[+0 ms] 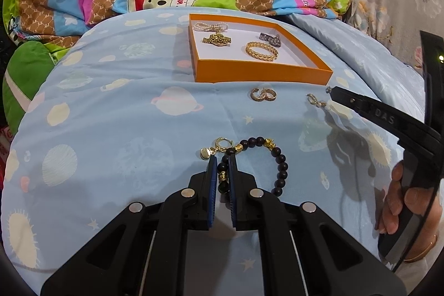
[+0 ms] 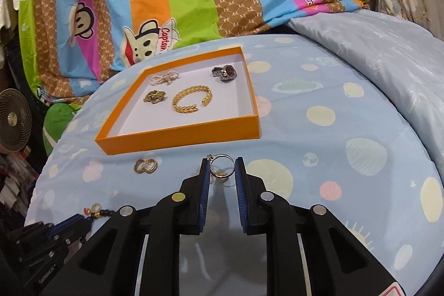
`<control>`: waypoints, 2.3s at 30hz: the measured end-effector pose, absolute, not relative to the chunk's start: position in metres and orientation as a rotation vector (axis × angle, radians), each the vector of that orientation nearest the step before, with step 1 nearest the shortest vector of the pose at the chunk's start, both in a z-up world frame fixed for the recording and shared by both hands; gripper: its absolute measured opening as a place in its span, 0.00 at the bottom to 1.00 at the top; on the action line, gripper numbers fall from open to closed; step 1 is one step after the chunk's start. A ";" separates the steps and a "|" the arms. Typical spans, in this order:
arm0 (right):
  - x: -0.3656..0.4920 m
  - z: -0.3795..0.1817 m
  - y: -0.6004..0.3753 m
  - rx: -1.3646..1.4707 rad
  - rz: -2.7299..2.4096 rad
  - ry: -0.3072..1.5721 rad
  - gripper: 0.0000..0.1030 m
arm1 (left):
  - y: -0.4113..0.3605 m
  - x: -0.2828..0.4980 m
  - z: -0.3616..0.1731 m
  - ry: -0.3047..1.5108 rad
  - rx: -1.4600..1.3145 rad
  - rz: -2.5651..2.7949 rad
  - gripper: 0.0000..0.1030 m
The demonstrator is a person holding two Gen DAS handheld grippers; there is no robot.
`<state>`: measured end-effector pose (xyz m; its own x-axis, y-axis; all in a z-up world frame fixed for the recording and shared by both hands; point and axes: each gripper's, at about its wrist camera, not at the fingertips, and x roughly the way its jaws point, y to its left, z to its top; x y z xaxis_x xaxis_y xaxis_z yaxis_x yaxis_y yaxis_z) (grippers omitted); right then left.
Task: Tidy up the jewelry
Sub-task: 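Close the right tool on the silver ring while the left tool lifts the bracelet toward the box, then open both tools over the orange box to drop the bracelet and ring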
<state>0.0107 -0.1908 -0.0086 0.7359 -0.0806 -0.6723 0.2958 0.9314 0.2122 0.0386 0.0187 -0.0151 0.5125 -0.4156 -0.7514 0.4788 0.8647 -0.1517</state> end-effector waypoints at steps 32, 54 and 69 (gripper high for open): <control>0.095 -0.002 -0.217 0.306 -0.145 0.680 0.16 | -0.063 0.150 0.049 0.708 0.027 -0.541 0.07; 0.106 -0.014 -0.221 0.330 -0.148 0.738 0.19 | -0.069 0.169 0.001 0.795 0.041 -0.494 0.28; 0.100 -0.010 -0.223 0.339 -0.143 0.700 0.27 | -0.045 0.170 0.010 0.758 -0.032 -0.432 0.40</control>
<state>0.1003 -0.2234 -0.0102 0.7578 -0.0157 -0.6523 0.2411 0.9357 0.2576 0.1704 -0.0445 0.0095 0.6431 -0.3907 -0.6586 0.3681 0.9119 -0.1816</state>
